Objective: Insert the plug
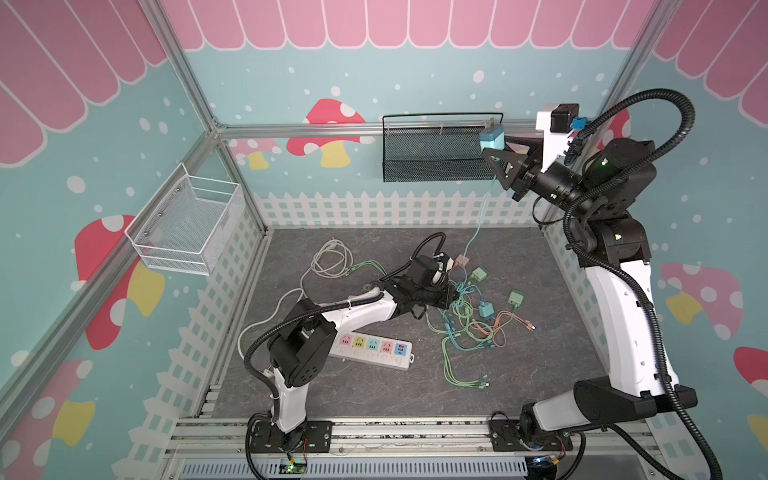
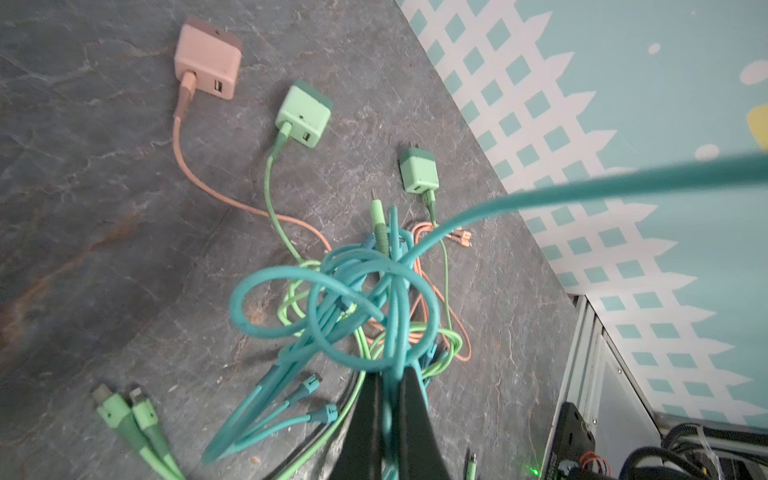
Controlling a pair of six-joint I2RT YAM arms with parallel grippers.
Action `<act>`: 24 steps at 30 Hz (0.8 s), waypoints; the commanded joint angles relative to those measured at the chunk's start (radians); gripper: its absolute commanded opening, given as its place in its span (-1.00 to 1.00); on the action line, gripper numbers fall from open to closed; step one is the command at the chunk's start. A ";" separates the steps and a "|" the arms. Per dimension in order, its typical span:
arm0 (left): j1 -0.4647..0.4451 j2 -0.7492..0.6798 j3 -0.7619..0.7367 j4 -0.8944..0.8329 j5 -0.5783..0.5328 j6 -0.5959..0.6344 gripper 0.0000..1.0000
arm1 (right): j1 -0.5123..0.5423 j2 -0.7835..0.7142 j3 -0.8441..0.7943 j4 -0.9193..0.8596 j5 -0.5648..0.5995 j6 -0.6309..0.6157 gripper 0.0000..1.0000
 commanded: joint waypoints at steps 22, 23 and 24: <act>-0.071 -0.101 -0.207 0.003 0.031 0.100 -1.00 | -0.008 0.101 0.264 0.135 0.446 -0.210 -0.55; -0.070 -0.084 -0.196 -0.004 0.013 0.101 -1.00 | -0.007 0.091 0.267 0.136 0.458 -0.219 -0.55; -0.069 -0.066 -0.184 -0.014 -0.010 0.099 -1.00 | -0.008 0.079 0.266 0.141 0.468 -0.230 -0.55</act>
